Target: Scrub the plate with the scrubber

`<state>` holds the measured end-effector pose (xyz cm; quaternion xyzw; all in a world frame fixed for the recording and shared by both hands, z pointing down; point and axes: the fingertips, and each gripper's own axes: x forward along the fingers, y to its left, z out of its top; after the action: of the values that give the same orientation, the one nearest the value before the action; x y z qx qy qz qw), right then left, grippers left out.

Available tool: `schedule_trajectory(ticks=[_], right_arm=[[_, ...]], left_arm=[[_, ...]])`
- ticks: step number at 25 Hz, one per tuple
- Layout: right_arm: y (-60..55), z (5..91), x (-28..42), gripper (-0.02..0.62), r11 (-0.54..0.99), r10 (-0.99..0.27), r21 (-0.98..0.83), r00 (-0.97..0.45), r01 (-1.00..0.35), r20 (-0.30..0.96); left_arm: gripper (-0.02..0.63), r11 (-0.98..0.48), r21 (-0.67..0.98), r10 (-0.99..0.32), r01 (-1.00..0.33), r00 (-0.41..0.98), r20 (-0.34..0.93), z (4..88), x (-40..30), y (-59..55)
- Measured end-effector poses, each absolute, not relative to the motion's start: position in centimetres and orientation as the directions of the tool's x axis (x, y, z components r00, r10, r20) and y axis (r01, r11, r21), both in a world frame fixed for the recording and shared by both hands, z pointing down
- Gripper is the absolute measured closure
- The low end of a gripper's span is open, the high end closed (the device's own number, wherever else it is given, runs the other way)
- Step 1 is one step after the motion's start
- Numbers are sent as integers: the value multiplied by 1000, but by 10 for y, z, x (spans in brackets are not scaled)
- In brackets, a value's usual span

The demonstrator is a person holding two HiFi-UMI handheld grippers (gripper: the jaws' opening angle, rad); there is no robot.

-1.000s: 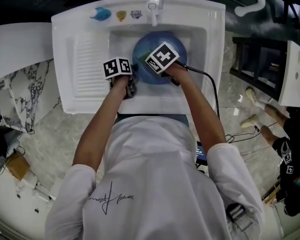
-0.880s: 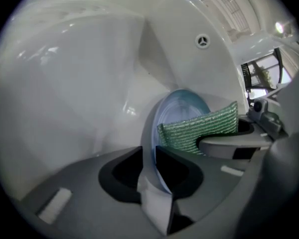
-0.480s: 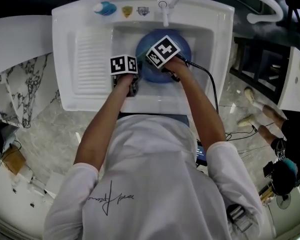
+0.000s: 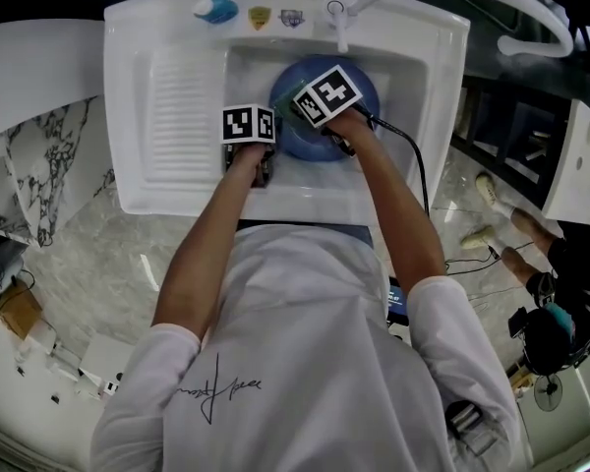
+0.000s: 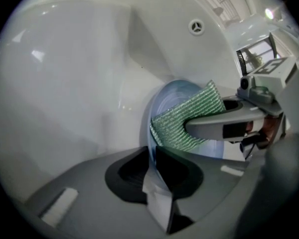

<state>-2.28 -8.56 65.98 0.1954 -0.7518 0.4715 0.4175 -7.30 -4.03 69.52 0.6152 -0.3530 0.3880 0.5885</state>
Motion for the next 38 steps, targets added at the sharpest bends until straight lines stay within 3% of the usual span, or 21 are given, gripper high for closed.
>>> schedule_trajectory(ticks=[38], right_arm=[[-125,663,9,524,371,-66,-494,-553,-786,830]], left_arm=[[523,-61,463,21,-885,462,887,694,-71,-40]])
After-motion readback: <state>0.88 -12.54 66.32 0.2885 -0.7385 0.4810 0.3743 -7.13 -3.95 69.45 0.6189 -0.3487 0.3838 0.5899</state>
